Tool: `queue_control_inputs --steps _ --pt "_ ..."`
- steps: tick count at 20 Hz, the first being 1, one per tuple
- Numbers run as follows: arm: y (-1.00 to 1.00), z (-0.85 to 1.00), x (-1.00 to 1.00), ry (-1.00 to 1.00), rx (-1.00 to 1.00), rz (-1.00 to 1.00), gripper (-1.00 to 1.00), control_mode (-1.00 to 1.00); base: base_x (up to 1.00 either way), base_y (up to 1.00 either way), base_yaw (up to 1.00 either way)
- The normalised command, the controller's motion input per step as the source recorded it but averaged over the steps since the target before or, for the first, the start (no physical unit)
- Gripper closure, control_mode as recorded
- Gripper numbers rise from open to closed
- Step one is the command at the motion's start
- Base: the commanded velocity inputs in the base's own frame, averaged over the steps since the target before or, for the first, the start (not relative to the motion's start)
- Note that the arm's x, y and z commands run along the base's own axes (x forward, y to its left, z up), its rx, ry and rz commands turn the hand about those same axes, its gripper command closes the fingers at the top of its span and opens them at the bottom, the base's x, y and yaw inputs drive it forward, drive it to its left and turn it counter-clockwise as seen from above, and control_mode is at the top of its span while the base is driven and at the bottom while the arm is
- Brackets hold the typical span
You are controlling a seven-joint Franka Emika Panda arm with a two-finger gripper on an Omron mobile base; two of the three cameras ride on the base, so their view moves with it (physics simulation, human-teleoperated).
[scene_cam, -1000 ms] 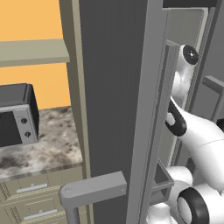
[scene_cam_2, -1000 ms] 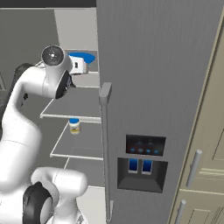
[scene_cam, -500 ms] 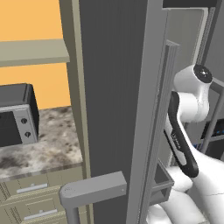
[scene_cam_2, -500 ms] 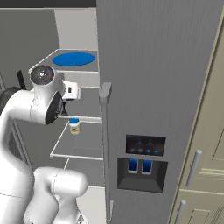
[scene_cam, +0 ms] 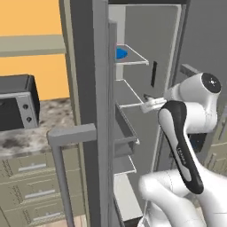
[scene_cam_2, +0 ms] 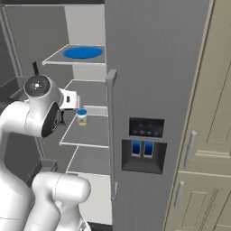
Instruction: Retrieve the fish from the fridge and place it on the saucepan with marinade on the stove.
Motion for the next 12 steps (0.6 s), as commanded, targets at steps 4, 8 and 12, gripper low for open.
queue_control_inputs --steps 4,8,12 --pt "0.0 0.0 0.0 0.0 0.0 0.0 1.0 1.0 -1.0 -0.86 0.28" --pt "0.0 0.0 0.0 0.0 0.0 0.0 1.0 1.0 -1.0 -0.88 0.52" --pt "0.0 0.0 0.0 0.0 0.0 0.0 1.0 1.0 -0.74 -0.38 0.79"
